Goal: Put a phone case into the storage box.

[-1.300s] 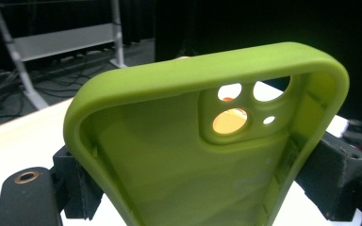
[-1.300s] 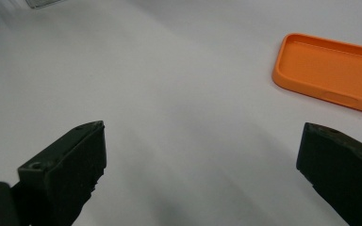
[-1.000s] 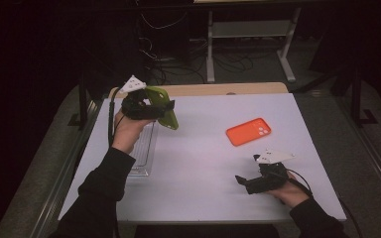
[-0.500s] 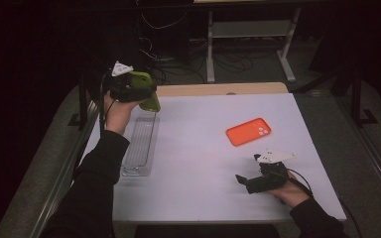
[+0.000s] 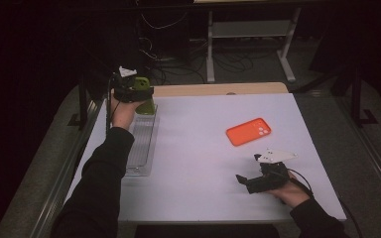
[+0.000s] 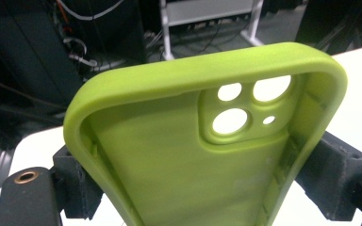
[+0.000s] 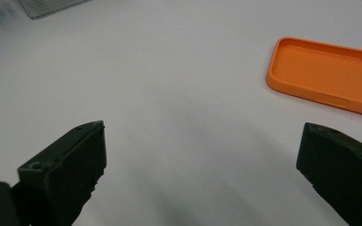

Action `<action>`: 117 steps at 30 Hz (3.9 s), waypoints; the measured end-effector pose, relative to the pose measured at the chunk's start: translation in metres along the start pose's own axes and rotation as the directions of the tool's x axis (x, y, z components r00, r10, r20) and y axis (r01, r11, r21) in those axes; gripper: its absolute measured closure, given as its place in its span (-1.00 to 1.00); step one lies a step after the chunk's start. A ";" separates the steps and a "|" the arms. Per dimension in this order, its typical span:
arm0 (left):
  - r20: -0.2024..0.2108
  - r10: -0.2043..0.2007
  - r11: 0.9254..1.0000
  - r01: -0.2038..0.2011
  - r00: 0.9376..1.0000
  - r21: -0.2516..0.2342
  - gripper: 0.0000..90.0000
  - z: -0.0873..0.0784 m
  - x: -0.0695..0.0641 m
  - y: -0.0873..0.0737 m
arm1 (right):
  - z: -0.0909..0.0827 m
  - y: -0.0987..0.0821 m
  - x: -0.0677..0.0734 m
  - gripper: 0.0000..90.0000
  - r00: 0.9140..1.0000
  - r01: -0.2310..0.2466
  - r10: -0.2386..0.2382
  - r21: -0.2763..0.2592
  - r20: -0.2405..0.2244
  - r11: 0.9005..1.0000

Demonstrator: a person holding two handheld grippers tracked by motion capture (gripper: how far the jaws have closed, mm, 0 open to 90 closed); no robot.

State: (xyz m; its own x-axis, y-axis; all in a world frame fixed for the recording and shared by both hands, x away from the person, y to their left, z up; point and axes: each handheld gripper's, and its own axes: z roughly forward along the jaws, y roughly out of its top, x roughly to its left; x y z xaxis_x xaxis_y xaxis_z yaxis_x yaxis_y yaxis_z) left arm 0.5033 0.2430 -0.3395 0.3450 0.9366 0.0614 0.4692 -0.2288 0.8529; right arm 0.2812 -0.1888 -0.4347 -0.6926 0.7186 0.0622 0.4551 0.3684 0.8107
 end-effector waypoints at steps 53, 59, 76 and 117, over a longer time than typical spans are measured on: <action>0.037 -0.044 0.994 0.040 0.998 0.098 -1.00 0.005 0.018 -0.013 | 0.000 0.000 0.000 -0.97 1.000 -0.005 0.005 -0.001 0.000 1.000; 0.101 -0.025 0.996 0.016 0.995 0.090 -1.00 -0.017 0.014 -0.013 | 0.001 0.000 0.001 -0.97 1.000 -0.005 0.005 -0.002 0.000 1.000; 0.282 0.070 0.994 -0.091 0.957 0.060 -1.00 -0.061 -0.028 -0.025 | 0.000 0.000 0.001 -0.97 1.000 0.002 -0.002 0.001 0.006 1.000; 0.580 0.212 0.956 -0.289 0.786 0.043 -0.98 -0.073 -0.168 -0.099 | -0.004 0.003 0.000 -0.91 1.000 -0.009 0.010 0.024 -0.006 1.000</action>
State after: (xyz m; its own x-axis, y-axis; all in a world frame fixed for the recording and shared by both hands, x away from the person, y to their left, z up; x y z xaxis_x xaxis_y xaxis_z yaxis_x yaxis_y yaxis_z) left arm 0.3400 0.1280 -0.3961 0.8426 0.5337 -0.0718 0.3836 -0.5013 0.7756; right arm 0.2805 -0.1899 -0.4297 -0.6916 0.7186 0.0735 0.4750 0.3757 0.7957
